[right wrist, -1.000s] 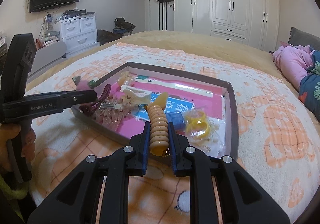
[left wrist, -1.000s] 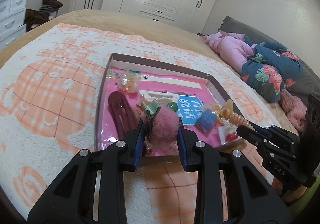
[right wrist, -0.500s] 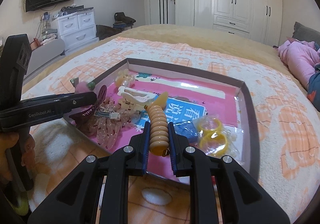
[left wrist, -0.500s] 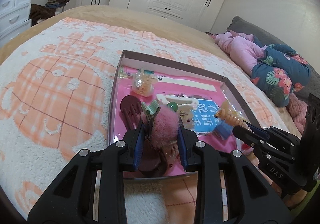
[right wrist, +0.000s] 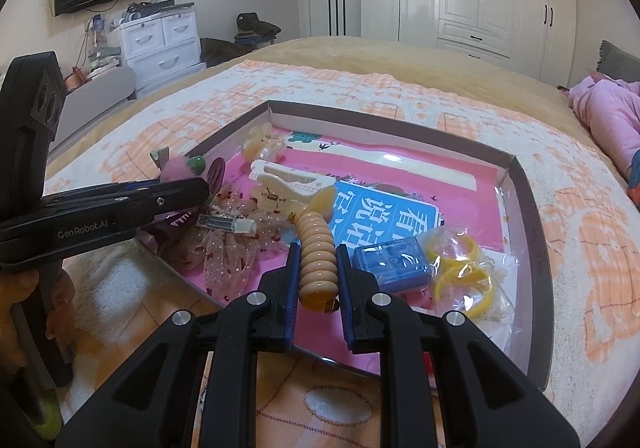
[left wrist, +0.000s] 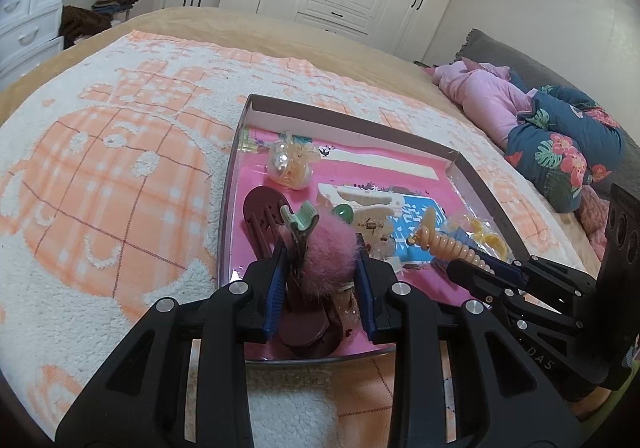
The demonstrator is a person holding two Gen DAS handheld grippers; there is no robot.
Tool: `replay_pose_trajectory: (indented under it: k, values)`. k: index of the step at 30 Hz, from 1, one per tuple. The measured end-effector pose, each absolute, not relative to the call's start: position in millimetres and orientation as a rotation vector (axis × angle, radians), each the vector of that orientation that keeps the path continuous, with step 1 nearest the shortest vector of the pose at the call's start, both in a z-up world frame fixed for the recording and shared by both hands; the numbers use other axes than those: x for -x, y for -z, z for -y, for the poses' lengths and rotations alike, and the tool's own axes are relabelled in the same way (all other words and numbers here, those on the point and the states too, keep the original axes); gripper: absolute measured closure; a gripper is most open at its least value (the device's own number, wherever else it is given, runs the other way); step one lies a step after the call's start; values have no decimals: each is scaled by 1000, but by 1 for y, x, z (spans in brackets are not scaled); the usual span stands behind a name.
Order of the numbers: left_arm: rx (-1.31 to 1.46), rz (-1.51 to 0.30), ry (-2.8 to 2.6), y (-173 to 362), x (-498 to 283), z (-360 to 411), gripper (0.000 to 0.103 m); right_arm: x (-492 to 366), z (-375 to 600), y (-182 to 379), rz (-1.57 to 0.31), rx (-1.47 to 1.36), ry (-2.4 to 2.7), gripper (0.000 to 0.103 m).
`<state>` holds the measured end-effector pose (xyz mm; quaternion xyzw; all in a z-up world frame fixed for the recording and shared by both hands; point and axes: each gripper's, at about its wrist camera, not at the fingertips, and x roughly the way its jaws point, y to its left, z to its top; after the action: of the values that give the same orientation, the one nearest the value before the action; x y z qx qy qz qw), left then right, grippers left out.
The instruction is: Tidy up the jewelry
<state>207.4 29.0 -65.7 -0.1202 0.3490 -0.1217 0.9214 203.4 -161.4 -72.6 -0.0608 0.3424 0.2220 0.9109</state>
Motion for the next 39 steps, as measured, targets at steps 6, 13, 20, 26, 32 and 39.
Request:
replay_pose_trajectory:
  k: [6,13,20,26,32,39]
  values:
    - [237,-716,247,65,-207,-28,80,-191,170,68,-684,109,-448,74]
    - [215,-711,247,61,-200,-25,69,-173,185,59,-665,88,-431,66]
    - [200,-701,246,54,-188,-23,55,-154,201,54,-656,75,-411,54]
    - [183,-686,247,45,-174,-21,46,-138,218,51,-644,48,-372,41]
    - [168,-664,255,34,-157,-18,30,-123,235,46,-612,13,-318,25]
    - [140,-637,242,26,-133,-15,11,-105,248,45,-593,14,-272,14]
